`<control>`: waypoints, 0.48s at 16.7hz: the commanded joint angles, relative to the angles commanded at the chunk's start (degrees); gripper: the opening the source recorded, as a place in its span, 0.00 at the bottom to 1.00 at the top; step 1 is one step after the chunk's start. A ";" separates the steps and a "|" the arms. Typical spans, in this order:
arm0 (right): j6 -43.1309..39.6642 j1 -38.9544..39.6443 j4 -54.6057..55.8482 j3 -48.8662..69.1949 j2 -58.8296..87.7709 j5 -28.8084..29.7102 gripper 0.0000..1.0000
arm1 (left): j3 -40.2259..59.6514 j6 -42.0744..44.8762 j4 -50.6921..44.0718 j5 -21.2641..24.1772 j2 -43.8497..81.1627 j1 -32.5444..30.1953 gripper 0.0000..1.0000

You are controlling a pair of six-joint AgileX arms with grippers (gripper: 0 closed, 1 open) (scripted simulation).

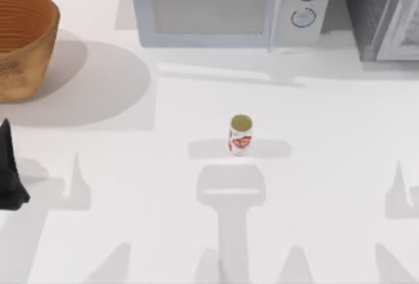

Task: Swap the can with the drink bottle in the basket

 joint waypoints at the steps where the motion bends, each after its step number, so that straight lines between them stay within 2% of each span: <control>1: 0.00 0.00 0.00 0.00 0.00 0.00 1.00 | -1.49 -0.10 -1.56 -1.47 -2.75 0.14 1.00; 4: 0.00 0.00 0.00 0.00 0.00 0.00 1.00 | -4.04 -0.28 -4.21 -3.98 -7.36 0.28 1.00; 8: 0.00 0.00 0.00 0.00 0.00 0.00 1.00 | -4.23 -0.29 -4.41 -4.17 -7.71 0.28 1.00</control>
